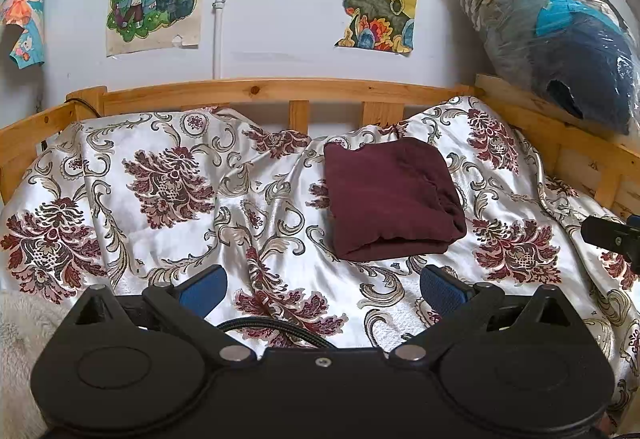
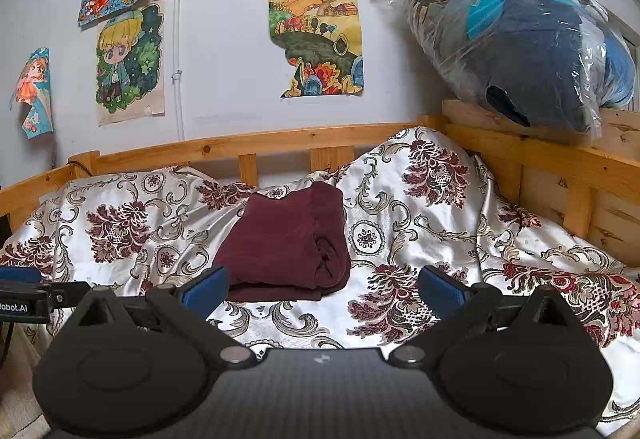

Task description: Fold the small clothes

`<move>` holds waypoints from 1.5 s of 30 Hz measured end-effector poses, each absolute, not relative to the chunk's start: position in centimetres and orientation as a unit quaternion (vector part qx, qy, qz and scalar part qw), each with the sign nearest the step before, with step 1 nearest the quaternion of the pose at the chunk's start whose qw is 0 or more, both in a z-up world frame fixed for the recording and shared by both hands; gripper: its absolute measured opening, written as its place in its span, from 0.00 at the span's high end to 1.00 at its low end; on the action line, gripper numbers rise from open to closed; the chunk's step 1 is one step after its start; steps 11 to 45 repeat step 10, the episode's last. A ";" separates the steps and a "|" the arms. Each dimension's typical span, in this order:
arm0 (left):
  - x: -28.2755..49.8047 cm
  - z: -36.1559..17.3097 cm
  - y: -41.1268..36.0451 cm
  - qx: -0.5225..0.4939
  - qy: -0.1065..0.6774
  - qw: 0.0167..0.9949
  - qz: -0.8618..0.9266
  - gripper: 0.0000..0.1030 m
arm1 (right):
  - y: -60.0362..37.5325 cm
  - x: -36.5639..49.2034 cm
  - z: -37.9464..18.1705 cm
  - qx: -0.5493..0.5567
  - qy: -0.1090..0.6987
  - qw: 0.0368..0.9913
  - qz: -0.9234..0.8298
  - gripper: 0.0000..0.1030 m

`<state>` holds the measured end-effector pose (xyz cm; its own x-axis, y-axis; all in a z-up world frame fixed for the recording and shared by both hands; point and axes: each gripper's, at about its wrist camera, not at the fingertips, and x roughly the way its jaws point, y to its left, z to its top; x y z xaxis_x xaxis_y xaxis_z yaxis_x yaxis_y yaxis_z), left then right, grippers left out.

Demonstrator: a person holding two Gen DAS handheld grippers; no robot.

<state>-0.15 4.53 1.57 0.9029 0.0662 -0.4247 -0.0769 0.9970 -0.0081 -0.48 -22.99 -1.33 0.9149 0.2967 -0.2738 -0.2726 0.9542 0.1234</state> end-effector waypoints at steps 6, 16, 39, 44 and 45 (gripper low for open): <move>-0.1 1.6 4.5 -0.012 0.218 0.975 0.037 0.01 | -23.0 -0.5 -1.3 0.041 0.146 0.978 0.145 0.00; -0.1 1.6 4.5 -0.012 0.218 0.975 0.037 0.01 | -22.9 -0.5 -1.5 0.039 0.148 0.977 0.145 0.00; -0.1 1.6 4.5 -0.012 0.218 0.975 0.037 0.01 | -22.9 -0.5 -1.5 0.039 0.148 0.977 0.145 0.00; -0.1 1.6 4.5 -0.012 0.218 0.975 0.037 0.01 | -22.9 -0.5 -1.5 0.039 0.148 0.977 0.145 0.00; -0.1 1.6 4.5 -0.012 0.218 0.975 0.037 0.01 | -22.9 -0.5 -1.5 0.039 0.148 0.977 0.145 0.00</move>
